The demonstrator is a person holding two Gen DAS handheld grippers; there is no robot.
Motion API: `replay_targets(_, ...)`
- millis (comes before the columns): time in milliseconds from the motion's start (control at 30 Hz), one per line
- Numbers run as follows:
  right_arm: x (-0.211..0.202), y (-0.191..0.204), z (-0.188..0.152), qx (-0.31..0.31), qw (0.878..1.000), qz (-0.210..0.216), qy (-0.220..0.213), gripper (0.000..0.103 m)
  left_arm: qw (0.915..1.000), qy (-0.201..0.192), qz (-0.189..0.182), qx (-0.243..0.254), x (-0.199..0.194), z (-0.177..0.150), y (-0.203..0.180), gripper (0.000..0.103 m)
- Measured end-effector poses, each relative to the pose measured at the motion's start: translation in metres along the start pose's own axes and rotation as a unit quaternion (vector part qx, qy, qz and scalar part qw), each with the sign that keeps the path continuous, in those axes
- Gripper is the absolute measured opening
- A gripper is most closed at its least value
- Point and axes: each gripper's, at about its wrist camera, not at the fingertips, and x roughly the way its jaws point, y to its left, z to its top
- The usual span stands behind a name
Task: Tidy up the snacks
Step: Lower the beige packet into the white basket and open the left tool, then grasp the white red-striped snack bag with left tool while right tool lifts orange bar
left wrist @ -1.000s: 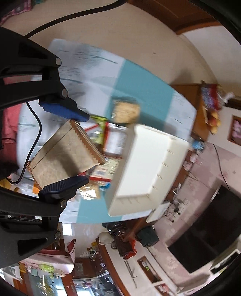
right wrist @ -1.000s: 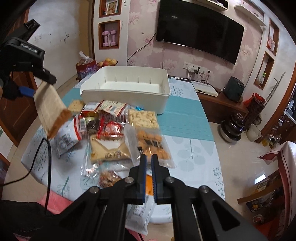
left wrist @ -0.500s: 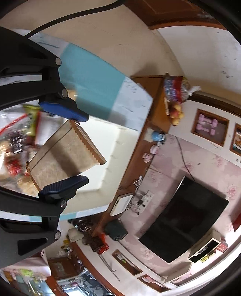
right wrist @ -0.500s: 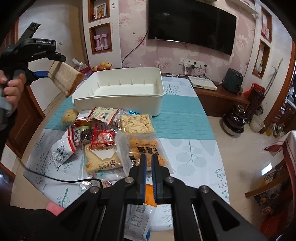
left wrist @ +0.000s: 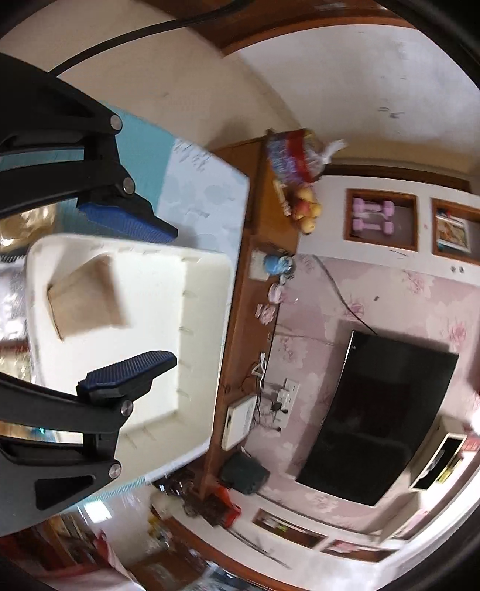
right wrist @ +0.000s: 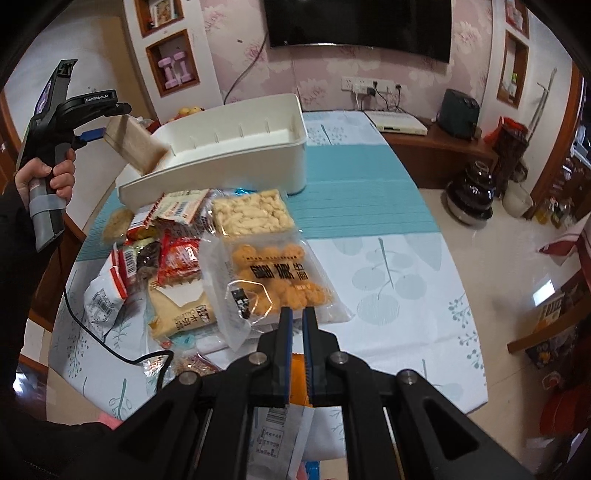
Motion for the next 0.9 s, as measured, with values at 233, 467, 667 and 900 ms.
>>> replay_targets(233,0.004,-0.002,0.000,0.016,1.000,-0.001,0.009,0.005,0.9987,0.001,-0.008,0.050,-0.014,0.001,-0.012,0.068)
replay_targets(467,-0.002,0.005,-0.004,0.024,1.000,0.005,0.007,0.005,0.9941,0.046,-0.056,0.080,-0.040,-0.011,-0.011,0.073)
replay_targets(667,-0.012,0.014,-0.010,0.030,1.000,0.010,-0.002,0.005,0.9898,0.062,-0.075,0.104,-0.072,-0.017,0.004,0.079)
replay_targets(900,-0.022,0.018,-0.018,0.054,0.998,0.018,-0.008,0.009,0.9778,0.105,-0.090,0.157,-0.102,-0.031,0.018,0.081)
